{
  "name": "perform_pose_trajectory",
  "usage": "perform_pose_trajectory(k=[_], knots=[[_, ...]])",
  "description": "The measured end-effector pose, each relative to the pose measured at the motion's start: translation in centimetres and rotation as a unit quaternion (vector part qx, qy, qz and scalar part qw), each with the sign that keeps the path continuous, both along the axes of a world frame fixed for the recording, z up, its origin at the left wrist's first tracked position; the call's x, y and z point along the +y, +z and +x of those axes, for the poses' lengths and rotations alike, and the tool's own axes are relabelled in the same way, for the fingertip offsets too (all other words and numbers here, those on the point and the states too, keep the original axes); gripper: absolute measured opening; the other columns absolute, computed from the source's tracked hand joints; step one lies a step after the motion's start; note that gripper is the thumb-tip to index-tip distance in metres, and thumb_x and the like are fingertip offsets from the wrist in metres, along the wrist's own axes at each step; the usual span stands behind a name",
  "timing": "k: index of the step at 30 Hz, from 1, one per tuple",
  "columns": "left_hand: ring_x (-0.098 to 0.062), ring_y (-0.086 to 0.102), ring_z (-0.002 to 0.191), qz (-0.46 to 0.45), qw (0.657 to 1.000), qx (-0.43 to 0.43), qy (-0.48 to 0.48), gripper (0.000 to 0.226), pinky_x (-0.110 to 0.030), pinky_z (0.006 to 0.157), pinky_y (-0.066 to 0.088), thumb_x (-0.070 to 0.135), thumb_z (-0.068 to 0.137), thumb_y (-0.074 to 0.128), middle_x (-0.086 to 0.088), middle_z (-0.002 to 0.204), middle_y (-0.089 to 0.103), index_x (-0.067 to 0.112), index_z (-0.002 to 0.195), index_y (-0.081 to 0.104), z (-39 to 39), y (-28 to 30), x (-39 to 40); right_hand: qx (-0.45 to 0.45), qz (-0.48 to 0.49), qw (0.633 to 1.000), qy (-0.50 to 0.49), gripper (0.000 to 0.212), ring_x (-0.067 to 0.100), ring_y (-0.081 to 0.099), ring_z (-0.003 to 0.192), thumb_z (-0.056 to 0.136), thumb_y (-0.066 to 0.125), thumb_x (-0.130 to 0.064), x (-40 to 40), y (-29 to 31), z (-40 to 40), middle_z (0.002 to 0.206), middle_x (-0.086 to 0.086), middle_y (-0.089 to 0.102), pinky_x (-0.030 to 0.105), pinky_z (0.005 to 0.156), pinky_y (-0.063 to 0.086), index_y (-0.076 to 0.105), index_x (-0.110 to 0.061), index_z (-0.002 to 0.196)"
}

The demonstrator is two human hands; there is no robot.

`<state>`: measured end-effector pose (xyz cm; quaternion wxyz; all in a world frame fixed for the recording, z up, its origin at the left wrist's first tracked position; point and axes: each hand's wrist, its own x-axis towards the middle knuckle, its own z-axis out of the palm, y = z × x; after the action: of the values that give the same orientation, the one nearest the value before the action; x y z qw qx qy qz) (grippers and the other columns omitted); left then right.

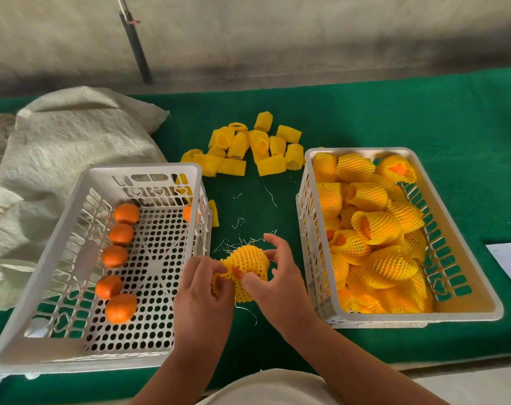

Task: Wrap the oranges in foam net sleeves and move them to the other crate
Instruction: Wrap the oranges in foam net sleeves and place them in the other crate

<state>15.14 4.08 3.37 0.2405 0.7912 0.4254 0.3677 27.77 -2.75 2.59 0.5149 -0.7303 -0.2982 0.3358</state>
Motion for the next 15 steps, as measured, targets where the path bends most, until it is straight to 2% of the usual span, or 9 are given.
perform_pose_trajectory(k=[2,4,5,8,10,13,15], knots=[[0.002,0.056,0.081,0.027,1.0,-0.001,0.0,0.034,-0.009,0.056,0.045,-0.013,0.076,0.074,0.009,0.087,0.053,0.016,0.085,0.06,-0.1,0.1,0.2,0.004,0.01,1.0,-0.005,0.079,-0.004,0.061,0.103,0.068,0.066,-0.055,0.0,-0.1,-0.2,0.118,-0.009,0.059,0.0,0.071,0.046,0.036,-0.047,0.141],[-0.001,0.054,0.079,0.054,0.999,-0.003,0.004,0.034,-0.008,0.054,0.041,-0.018,0.073,0.074,0.007,0.085,0.053,0.012,0.082,0.06,-0.2,0.2,0.5,0.033,0.028,0.999,-0.006,0.073,0.004,0.065,0.103,0.069,0.067,-0.051,0.0,0.0,0.0,0.117,-0.008,0.06,0.018,0.081,0.059,0.039,-0.051,0.136],[-0.003,0.052,0.076,0.064,0.998,-0.007,0.004,0.034,-0.009,0.054,0.041,-0.019,0.072,0.073,0.005,0.085,0.054,0.011,0.08,0.06,-0.2,0.2,0.6,0.044,0.036,0.998,-0.004,0.07,0.002,0.064,0.105,0.07,0.068,-0.05,0.0,0.1,0.0,0.117,-0.008,0.06,0.025,0.085,0.061,0.04,-0.054,0.134],[-0.006,0.047,0.07,0.09,0.996,-0.007,0.008,0.027,-0.01,0.052,0.04,-0.016,0.077,0.071,0.004,0.085,0.055,0.01,0.08,0.061,-0.3,0.5,0.9,0.045,0.052,0.998,0.0,0.064,-0.007,0.061,0.108,0.074,0.069,-0.046,0.0,0.2,0.2,0.115,-0.01,0.06,0.018,0.075,0.059,0.04,-0.056,0.13],[-0.007,0.047,0.067,0.11,0.994,-0.018,-0.017,0.017,-0.016,0.049,0.041,-0.005,0.08,0.066,0.005,0.087,0.055,0.011,0.081,0.061,-0.2,0.8,0.9,0.024,0.049,0.998,0.005,0.067,-0.007,0.06,0.108,0.075,0.072,-0.044,0.1,0.3,0.3,0.117,-0.012,0.058,0.02,0.072,0.06,0.038,-0.058,0.131],[-0.006,0.056,0.073,0.104,0.987,-0.054,-0.114,0.011,-0.017,0.057,0.05,0.009,0.089,0.062,0.008,0.093,0.058,0.018,0.088,0.055,-0.4,1.0,0.4,-0.029,0.032,0.999,0.03,0.083,-0.003,0.053,0.118,0.075,0.078,-0.054,0.1,0.2,0.7,0.128,-0.023,0.049,0.028,0.084,0.062,0.03,-0.058,0.142],[-0.006,0.063,0.08,0.045,0.984,-0.072,-0.155,0.009,-0.015,0.064,0.055,0.017,0.091,0.058,0.013,0.097,0.059,0.024,0.094,0.052,-0.9,1.0,-0.3,-0.059,0.024,0.997,0.044,0.091,0.001,0.051,0.124,0.073,0.077,-0.057,-0.1,0.1,1.3,0.133,-0.033,0.041,0.033,0.09,0.062,0.026,-0.057,0.148]])
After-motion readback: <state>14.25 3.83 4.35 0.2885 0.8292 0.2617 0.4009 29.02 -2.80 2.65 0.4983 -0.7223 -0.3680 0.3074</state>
